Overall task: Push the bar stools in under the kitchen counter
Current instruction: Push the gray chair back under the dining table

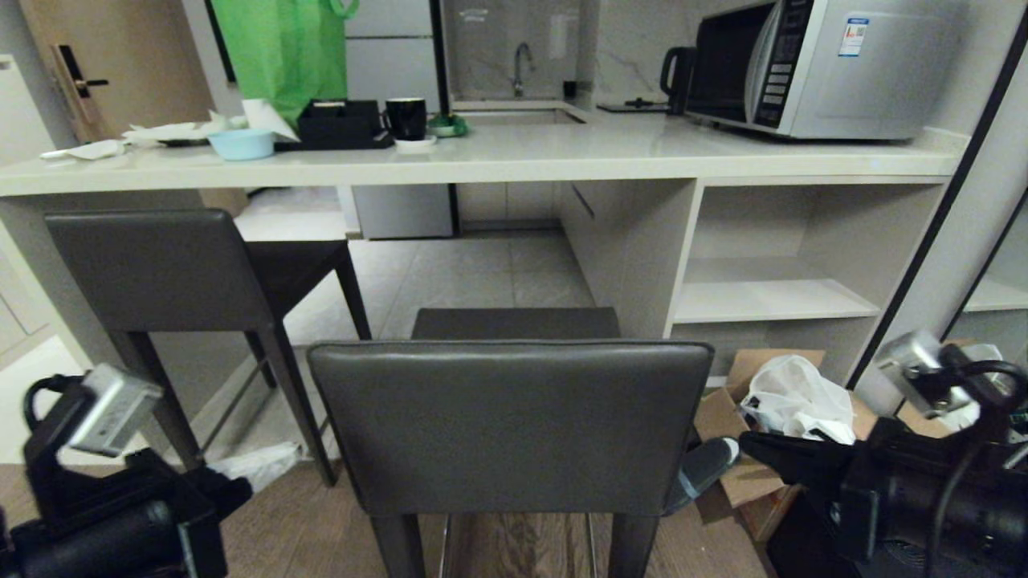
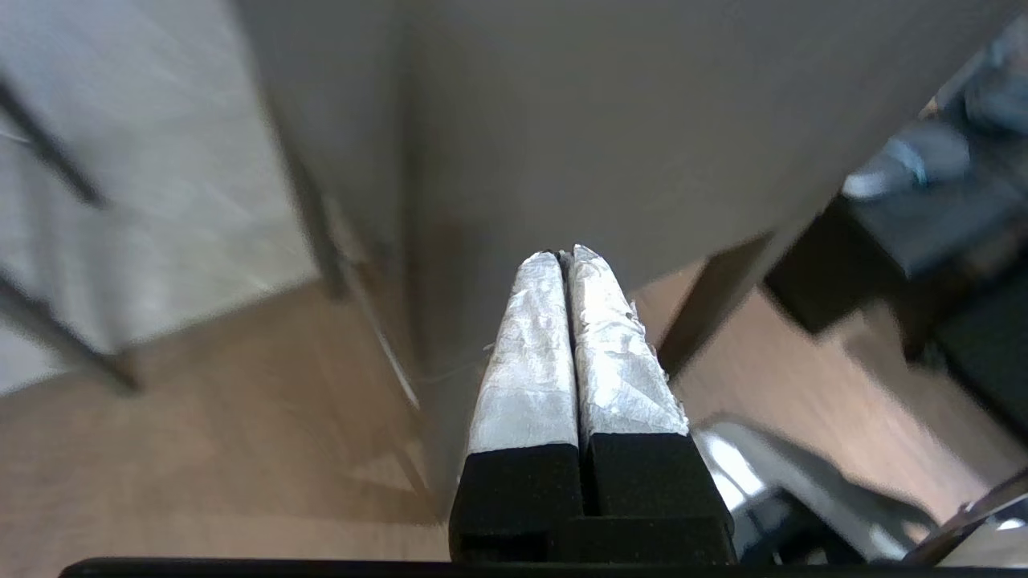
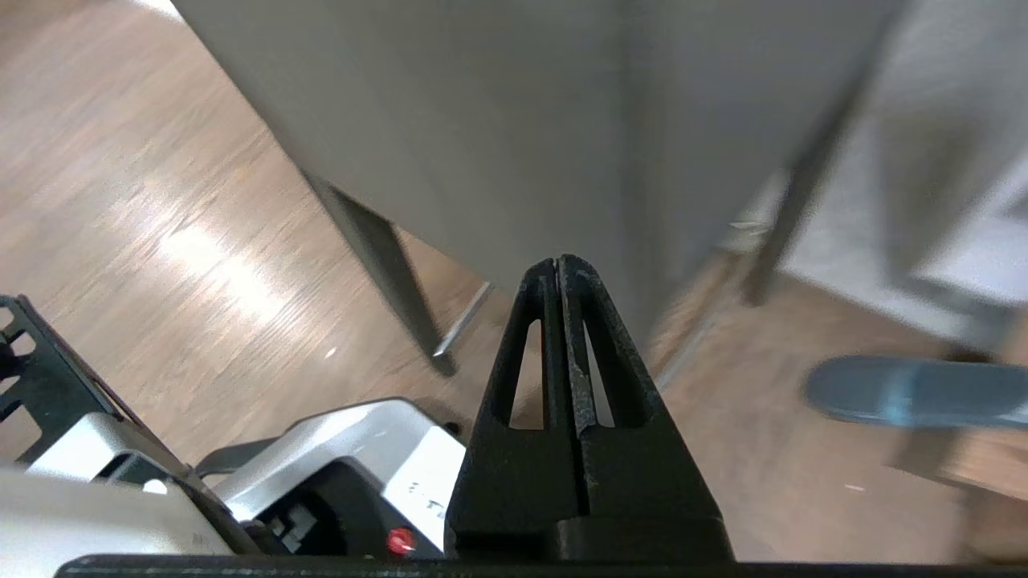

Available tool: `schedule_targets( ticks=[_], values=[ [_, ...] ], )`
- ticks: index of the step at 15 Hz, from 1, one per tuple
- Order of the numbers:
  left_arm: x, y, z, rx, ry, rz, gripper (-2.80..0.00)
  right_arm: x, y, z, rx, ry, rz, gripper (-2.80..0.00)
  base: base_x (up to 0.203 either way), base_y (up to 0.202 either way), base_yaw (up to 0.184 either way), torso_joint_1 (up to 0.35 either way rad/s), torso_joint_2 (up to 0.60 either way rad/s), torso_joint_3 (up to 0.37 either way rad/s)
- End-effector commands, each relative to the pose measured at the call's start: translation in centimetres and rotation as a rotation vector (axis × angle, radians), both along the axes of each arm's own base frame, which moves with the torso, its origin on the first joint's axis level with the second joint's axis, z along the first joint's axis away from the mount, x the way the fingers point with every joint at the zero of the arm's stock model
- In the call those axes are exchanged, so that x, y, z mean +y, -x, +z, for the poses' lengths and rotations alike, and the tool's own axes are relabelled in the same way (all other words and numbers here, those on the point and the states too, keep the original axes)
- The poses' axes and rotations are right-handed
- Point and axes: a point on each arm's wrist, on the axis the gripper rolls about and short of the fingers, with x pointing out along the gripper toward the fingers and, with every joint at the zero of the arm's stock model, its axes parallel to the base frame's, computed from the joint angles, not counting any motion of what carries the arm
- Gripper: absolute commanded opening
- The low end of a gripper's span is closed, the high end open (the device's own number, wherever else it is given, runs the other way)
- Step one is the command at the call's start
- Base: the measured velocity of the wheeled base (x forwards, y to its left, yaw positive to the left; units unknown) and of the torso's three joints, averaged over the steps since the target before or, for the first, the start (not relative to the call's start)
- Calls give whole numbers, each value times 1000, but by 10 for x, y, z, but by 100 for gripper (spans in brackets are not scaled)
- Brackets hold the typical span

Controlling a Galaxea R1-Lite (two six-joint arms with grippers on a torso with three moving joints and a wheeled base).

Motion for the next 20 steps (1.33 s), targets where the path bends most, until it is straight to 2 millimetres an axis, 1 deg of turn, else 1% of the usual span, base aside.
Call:
schedule_targets(
  ticks=[1,2,3,4,6,10,14,16,17,18,19,20],
  values=[
    [-20,-38,-37,127,-40,-51,-280,36,-30,-36,80,45,43,-280,0,0,0,0,0,0],
    [-23,-43,-43,122,-38,-64,-280,46,-30,-39,71,51,43,-280,0,0,0,0,0,0],
    [-25,-44,-48,130,-42,-70,-280,51,-32,-41,68,59,36,-280,0,0,0,0,0,0],
    [-26,-45,-52,143,-46,-72,-280,55,-35,-42,65,65,26,-280,0,0,0,0,0,0],
    [-26,-47,-52,142,-46,-71,-280,59,-41,-40,50,69,2,-280,0,0,0,0,0,0],
    [-26,-50,-58,172,-59,-61,-280,57,-39,-44,54,86,-18,-280,0,0,0,0,0,0],
    [-26,-50,-59,174,-60,-56,-280,54,-35,-47,62,101,-30,-280,0,0,0,0,0,0],
    [-21,-39,-57,168,-59,-53,-280,48,-27,-48,62,110,-44,-280,0,0,0,0,0,0],
    [-15,-29,-56,162,-56,-34,-280,40,-20,-48,57,107,-57,-280,0,0,0,0,0,0],
    [-6,-20,-55,149,-51,2,-280,31,-18,-48,49,100,-90,-280,0,0,0,0,0,0],
    [3,-12,-51,126,-41,50,-280,19,-21,-47,43,96,-143,-280,0,0,0,0,0,0],
    [12,-9,-50,115,-33,101,-280,10,-25,-47,35,109,-187,-280,0,0,0,0,0,0]
  ],
)
